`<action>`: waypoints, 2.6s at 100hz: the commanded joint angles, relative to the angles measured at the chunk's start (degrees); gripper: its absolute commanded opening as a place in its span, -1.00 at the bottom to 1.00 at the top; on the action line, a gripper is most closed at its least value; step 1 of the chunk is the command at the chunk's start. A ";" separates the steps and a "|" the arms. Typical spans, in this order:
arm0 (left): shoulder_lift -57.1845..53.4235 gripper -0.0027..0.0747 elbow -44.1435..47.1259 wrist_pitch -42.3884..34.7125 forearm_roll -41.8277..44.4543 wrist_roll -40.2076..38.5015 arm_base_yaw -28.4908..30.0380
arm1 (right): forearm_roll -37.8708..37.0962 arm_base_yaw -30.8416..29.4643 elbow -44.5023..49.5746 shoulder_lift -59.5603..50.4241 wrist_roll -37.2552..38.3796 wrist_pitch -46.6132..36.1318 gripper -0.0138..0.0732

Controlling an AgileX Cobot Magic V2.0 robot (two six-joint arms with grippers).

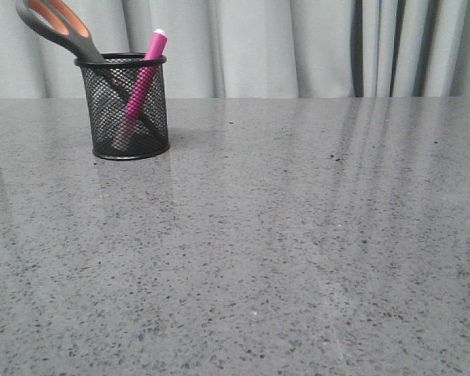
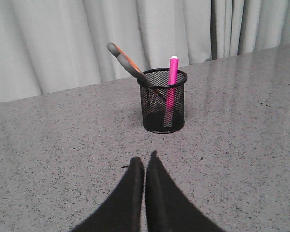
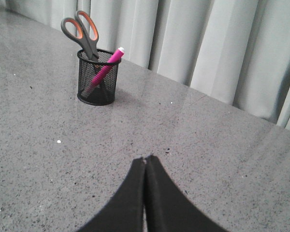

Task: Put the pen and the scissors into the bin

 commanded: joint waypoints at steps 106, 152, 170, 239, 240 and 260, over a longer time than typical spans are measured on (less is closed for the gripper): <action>-1.75 -0.98 28.51 -22.63 -13.10 6.95 17.92 | -0.46 -0.04 -1.17 0.53 -0.59 -3.41 -0.84; -1.75 -0.98 28.51 -22.53 -13.10 6.95 17.92 | -0.46 -0.04 -1.17 0.53 -0.59 -3.41 -0.84; -1.75 -0.98 28.51 -22.53 -13.10 6.95 17.92 | -3.00 -0.84 0.45 0.53 -0.59 -1.45 -0.84; -1.75 -0.98 28.51 -22.53 -13.20 6.95 17.92 | 18.58 -34.24 24.11 -8.16 -8.10 -11.00 -0.84; -1.75 -0.98 28.51 -22.53 -13.20 6.95 17.92 | 18.58 -34.24 24.11 -8.16 -8.10 -11.00 -0.84; -1.75 -0.98 28.51 -22.53 -13.20 6.95 17.92 | 18.58 -34.32 24.11 -8.16 -8.10 -11.11 -0.84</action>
